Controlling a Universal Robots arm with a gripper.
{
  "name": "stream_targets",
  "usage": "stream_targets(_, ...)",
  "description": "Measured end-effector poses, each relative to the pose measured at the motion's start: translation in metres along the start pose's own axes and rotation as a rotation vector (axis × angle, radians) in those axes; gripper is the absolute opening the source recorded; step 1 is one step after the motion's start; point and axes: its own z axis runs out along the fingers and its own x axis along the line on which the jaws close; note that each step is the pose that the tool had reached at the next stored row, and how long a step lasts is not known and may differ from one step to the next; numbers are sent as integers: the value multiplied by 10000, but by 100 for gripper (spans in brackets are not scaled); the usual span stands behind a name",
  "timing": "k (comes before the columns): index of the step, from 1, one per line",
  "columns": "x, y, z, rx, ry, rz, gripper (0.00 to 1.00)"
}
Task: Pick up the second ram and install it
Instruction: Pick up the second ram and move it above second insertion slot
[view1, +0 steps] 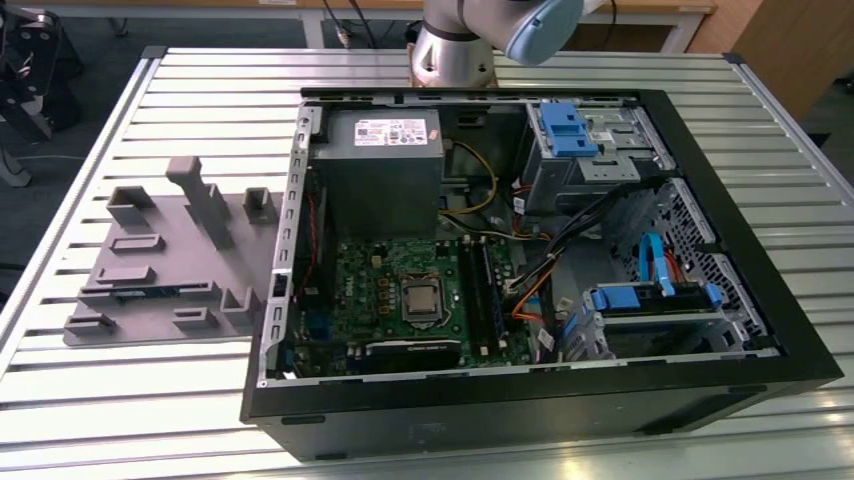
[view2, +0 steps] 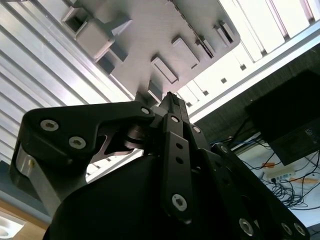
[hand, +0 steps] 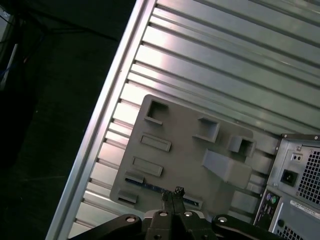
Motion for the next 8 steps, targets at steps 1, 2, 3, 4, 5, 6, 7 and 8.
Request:
stream_targets(1,0,0,0,-1,1,-27,11)
stream_targets(2,0,0,0,-2,2,-58,11)
stream_targets(3,0,0,0,-3,4,-97,11)
stream_targets(4,0,0,0,-3,7,-153,11)
stream_targets(5,0,0,0,-4,9,-215,11)
stream_targets(6,0,0,0,-5,13,-284,11)
stream_targets(7,0,0,0,-6,16,-359,11)
stream_targets(8,0,0,0,-7,20,-437,11)
